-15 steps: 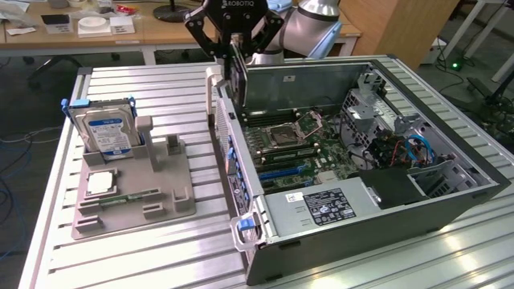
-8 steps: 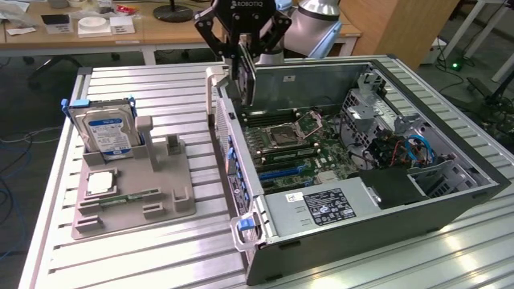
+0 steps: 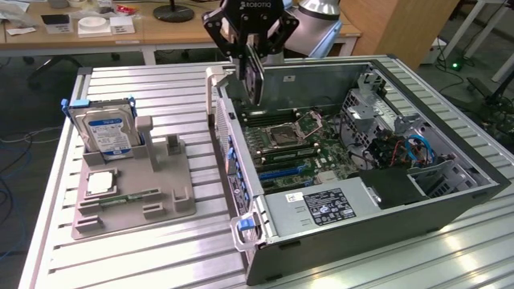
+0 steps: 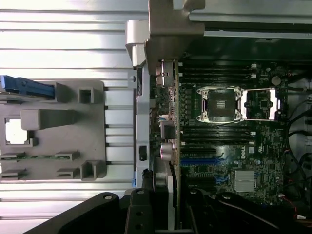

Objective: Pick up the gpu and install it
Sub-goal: 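Pick up the gpu and move the gpu toward the slot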

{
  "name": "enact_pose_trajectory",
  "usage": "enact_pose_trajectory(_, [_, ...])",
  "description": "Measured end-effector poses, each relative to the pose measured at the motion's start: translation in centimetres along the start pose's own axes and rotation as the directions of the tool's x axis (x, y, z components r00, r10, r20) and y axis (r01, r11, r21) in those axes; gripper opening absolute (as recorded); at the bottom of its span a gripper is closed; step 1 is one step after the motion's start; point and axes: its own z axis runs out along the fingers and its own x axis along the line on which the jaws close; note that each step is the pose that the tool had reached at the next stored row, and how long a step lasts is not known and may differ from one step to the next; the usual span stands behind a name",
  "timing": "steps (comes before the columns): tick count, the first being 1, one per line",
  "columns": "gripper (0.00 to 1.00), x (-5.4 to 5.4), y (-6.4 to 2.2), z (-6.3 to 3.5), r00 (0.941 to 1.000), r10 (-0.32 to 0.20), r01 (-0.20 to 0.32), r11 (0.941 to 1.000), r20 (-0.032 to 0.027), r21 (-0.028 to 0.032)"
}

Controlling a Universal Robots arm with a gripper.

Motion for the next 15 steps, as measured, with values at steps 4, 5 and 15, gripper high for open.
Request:
enact_pose_trajectory(4, [0.28,-0.7,0.01,0.05,1.0000,0.000,0.000,1.0000,0.0000,0.0000])
enact_pose_trajectory(5, [0.28,-0.9,0.01,0.06,1.0000,0.000,0.000,1.0000,0.0000,0.0000])
enact_pose_trajectory(15, [0.28,-2.6,0.05,0.18,1.0000,0.000,0.000,1.0000,0.0000,0.0000])
